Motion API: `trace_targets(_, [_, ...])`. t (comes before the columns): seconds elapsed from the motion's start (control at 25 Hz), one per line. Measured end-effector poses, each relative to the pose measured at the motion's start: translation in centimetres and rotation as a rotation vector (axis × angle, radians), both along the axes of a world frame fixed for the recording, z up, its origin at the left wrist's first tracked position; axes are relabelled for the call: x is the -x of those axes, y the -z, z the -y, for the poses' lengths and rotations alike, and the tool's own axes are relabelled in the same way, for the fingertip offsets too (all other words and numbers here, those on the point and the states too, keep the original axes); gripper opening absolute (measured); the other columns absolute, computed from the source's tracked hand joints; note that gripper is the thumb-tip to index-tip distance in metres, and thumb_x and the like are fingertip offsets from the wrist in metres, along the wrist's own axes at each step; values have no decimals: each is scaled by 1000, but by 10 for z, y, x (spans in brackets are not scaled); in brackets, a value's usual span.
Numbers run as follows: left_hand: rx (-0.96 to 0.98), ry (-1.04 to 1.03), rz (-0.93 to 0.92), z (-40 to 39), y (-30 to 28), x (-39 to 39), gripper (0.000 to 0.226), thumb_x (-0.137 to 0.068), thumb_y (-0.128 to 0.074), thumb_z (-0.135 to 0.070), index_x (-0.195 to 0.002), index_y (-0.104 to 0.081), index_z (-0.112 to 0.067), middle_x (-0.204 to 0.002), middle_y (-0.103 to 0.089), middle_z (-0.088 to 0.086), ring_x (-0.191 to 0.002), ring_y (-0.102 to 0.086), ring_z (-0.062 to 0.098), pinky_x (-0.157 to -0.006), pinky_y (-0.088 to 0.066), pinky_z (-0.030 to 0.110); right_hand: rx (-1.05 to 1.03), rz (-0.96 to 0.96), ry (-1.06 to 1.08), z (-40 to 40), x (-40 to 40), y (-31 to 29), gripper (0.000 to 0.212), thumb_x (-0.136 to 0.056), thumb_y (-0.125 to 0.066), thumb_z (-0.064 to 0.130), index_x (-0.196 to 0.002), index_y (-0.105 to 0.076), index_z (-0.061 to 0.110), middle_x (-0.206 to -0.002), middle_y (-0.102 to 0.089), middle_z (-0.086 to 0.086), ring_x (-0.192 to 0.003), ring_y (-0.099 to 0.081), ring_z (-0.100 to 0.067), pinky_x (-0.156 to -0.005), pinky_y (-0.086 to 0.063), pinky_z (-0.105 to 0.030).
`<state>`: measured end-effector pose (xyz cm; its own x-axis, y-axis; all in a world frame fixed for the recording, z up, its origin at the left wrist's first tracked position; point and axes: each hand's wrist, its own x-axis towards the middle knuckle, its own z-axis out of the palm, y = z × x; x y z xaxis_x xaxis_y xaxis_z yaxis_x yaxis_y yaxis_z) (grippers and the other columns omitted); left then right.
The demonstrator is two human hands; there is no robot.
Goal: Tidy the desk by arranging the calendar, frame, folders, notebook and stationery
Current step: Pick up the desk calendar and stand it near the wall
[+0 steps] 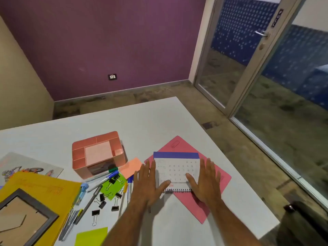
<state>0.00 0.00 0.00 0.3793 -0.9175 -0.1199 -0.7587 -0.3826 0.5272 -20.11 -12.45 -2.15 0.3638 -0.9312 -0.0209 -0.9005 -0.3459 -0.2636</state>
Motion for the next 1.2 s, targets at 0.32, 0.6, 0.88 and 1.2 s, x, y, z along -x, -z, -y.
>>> trace_targets(0.32, [-127, -215, -321, 16, 18, 1, 94, -71, -66, -60, -146, -22, -24, -139, -56, 1, -126, -51, 31, -101, -45, 50, -399, 185, 490, 28, 5, 21, 73, -88, -43, 68, -125, -48, 5, -120, -57, -17, -108, -56, -35, -87, -52, -43])
trace_targets(0.6, [-265, -294, -446, 23, 17, 16, 89, -72, -68, -63, -143, -25, -32, -140, -53, -7, -134, -38, 36, -109, -31, 49, -597, 321, 586, 35, 5, 33, 61, -91, -46, 61, -80, -68, 6, -74, -72, -7, -69, -69, -23, -69, -60, -36])
trace_targets(0.88, [-49, -388, -733, 23, 11, 13, 58, -66, -86, -36, -112, -52, -27, -119, -69, -6, -103, -65, 9, -86, -53, 27, -592, 522, 677, 39, 4, 26, 40, -88, -59, 42, -93, -65, 4, -76, -72, -10, -68, -67, -25, -58, -54, -32])
trace_targets(1.2, [232, -448, -653, 18, -19, 7, 54, -68, -83, 2, -114, -66, -20, -105, -63, -9, -97, -62, 8, -87, -49, 16, -413, 941, 704, 31, -6, -28, 13, -84, -70, 20, -91, -71, 10, -79, -74, -8, -63, -66, -22, -57, -55, -32])
